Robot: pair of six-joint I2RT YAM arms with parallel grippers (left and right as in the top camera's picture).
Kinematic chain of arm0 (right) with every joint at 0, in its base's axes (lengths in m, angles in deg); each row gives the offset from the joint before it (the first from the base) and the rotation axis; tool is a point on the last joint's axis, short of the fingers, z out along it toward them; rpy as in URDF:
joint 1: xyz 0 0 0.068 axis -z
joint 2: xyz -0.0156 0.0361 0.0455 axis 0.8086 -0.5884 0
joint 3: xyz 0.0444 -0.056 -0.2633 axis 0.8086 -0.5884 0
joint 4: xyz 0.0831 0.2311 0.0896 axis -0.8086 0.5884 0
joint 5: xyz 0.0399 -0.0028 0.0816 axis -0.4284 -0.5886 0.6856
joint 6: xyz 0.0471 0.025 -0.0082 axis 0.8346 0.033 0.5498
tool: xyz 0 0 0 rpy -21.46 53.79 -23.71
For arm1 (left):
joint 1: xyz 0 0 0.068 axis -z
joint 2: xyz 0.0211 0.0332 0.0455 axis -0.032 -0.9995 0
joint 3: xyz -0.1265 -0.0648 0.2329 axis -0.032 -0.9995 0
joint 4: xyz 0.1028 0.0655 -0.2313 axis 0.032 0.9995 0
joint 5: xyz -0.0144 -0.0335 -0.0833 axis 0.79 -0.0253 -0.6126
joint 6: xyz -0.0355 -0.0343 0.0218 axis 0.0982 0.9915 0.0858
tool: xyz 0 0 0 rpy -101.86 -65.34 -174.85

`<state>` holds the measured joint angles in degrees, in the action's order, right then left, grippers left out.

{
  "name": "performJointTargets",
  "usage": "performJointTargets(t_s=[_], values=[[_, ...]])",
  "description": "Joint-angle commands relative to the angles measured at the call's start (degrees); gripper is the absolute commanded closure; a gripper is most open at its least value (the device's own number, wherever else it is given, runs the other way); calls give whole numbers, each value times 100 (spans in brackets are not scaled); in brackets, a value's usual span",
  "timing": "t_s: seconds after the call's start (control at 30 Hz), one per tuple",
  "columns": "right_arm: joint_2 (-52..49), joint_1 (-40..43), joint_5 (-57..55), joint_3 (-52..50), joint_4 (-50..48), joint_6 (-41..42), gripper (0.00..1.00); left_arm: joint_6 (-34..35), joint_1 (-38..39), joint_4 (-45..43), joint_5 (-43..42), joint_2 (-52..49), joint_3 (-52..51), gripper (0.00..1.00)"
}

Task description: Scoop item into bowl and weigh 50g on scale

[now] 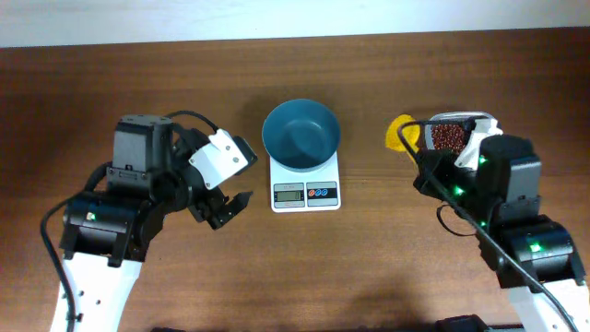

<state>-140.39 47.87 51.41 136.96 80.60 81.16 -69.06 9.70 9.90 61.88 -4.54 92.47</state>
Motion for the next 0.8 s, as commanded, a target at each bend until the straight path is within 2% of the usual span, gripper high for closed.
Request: performJointTargets(t_s=[0.0, 0.17, 0.77], values=[[72, 501, 1401, 2, 138, -264, 96, -116, -20, -98, -83, 0, 109, 1], [72, 999, 2131, 2, 400, -632, 96, -116, -20, -142, -83, 0, 109, 1], [72, 1110, 2059, 2, 579, -737, 96, -116, -20, -142, -83, 0, 109, 1]])
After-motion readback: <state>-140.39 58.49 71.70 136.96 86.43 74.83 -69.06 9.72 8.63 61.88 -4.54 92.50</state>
